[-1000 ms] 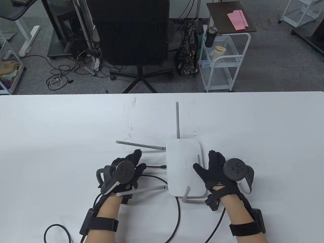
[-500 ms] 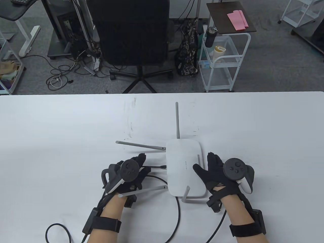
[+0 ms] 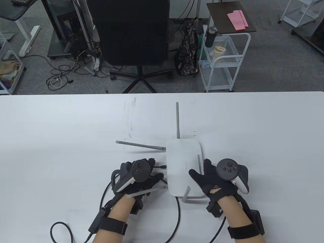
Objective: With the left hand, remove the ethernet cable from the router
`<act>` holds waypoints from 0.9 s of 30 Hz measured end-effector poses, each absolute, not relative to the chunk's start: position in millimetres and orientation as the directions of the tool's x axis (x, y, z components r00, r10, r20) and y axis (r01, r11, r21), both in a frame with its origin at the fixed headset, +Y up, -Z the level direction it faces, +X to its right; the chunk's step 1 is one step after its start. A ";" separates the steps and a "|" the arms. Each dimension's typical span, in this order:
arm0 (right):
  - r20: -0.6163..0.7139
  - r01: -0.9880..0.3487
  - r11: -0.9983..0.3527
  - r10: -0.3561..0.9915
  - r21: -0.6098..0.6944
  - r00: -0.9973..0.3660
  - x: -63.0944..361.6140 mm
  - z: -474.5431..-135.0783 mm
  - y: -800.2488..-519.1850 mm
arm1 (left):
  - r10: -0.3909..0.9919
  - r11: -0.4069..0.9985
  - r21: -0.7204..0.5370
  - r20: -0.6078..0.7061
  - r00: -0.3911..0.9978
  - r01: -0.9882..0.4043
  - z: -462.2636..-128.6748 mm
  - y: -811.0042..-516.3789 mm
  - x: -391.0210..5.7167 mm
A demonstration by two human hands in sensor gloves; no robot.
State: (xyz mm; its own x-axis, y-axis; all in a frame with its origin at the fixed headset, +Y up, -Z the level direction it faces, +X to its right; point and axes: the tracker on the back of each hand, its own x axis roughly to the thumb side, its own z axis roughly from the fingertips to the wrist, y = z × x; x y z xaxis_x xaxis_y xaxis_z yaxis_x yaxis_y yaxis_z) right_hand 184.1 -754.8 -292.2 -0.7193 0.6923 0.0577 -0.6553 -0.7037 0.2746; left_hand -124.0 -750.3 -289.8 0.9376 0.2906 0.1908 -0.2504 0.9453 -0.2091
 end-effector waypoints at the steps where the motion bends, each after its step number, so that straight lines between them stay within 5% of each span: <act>1: 0.049 -0.665 -0.695 0.700 0.274 -0.712 183.2 -292.1 -754.8 | 0.292 0.946 -0.204 0.197 0.936 -0.252 -290.1 -750.9 -123.0; 8: 0.043 -0.664 -0.685 0.705 0.299 -0.708 181.5 -294.7 -756.8 | 0.280 0.928 -0.305 0.189 0.941 -0.215 -293.8 -758.2 -114.5; 27: 0.011 -0.796 -0.531 0.834 0.292 -0.552 187.3 -296.3 -761.6 | 0.269 0.929 -0.316 0.219 0.938 -0.193 -294.4 -768.6 -98.4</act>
State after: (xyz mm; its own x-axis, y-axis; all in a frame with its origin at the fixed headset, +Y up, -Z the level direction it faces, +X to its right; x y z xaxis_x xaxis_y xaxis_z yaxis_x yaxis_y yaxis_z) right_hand 187.3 -761.6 -296.3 -0.5521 0.8337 0.0106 -0.7957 -0.5306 0.2922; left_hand -98.4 -768.6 -294.4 0.9378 0.2693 0.2190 -0.1931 0.9290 -0.3156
